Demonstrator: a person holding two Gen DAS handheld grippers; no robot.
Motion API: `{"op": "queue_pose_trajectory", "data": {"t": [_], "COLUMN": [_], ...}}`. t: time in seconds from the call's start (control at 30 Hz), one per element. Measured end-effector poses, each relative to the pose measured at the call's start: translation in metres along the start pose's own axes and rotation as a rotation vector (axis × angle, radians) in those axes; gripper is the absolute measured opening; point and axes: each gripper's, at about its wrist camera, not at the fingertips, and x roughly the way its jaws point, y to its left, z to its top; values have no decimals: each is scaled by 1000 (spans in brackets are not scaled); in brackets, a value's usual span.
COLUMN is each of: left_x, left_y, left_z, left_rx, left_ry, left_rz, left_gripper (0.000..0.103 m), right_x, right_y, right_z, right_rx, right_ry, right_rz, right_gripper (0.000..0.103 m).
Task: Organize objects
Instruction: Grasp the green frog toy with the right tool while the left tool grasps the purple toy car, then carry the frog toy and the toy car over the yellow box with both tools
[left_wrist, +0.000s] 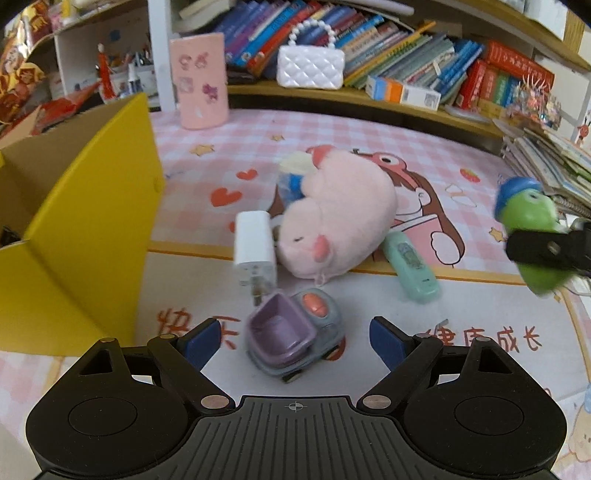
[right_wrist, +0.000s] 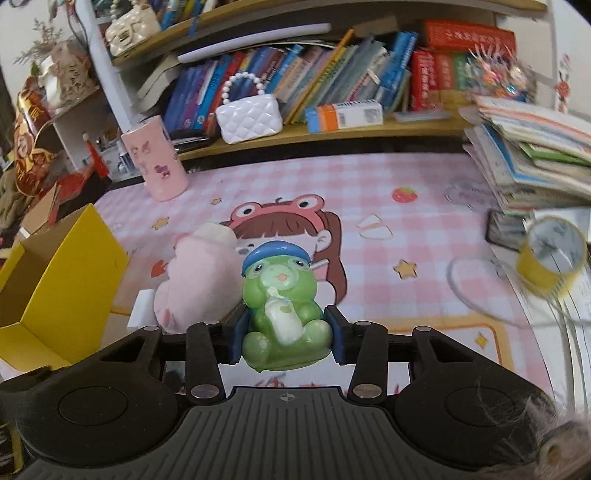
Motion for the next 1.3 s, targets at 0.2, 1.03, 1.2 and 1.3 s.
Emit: {"op": "queue_pose_trajectory", "data": {"t": [0.2, 1.03, 1.2, 1.3], "left_x": [17, -59, -72, -82], "left_y": [-5, 39, 58, 74], "left_z": [-1, -4, -11, -17], "left_rx": [6, -56, -69, -76], "left_ry": [18, -102, -113, -125], "left_rz": [16, -26, -29, -23], "left_gripper": [69, 62, 62, 62], "right_x": [-2, 11, 8, 5], "right_y": [5, 53, 76, 91], "right_z": [-16, -44, -52, -57], "right_rx": [-16, -79, -81, -79], "right_ry": [45, 137, 140, 138], "right_rz": [-1, 34, 46, 50], "right_gripper": [40, 41, 41, 41]}}
